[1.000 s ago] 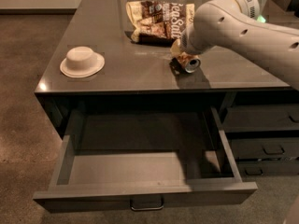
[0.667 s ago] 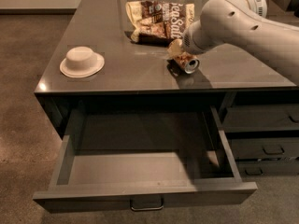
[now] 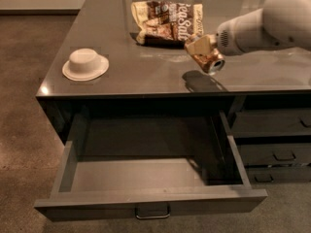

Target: Place orange can into top drawer

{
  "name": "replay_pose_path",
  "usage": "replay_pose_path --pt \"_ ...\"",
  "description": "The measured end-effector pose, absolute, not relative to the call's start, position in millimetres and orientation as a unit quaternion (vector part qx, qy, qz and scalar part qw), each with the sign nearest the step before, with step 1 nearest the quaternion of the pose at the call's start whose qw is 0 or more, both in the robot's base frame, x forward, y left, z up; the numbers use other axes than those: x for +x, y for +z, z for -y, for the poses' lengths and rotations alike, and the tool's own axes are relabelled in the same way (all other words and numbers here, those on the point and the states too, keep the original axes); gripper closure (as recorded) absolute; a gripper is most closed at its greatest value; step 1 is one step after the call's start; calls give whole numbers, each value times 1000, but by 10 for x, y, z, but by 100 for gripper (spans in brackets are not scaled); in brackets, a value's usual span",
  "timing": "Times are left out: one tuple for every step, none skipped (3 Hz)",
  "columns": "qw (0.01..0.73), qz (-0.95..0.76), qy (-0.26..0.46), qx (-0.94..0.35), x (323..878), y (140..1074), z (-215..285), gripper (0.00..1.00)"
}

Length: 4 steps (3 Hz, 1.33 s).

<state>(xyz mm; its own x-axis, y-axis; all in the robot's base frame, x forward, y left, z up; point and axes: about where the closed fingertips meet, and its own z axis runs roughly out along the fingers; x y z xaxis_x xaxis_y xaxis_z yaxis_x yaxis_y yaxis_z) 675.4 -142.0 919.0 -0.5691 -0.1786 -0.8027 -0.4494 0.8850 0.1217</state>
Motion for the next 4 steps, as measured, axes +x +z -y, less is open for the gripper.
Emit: replay_pose_path --pt "432 -863 168 -204 6307 9226 1759 100" --pt "421 -865 152 -229 5888 9116 2126 100" --pt "402 -871 146 -240 5517 8954 2362 100" --pt "376 -883 144 -241 5185 8799 2458 100"
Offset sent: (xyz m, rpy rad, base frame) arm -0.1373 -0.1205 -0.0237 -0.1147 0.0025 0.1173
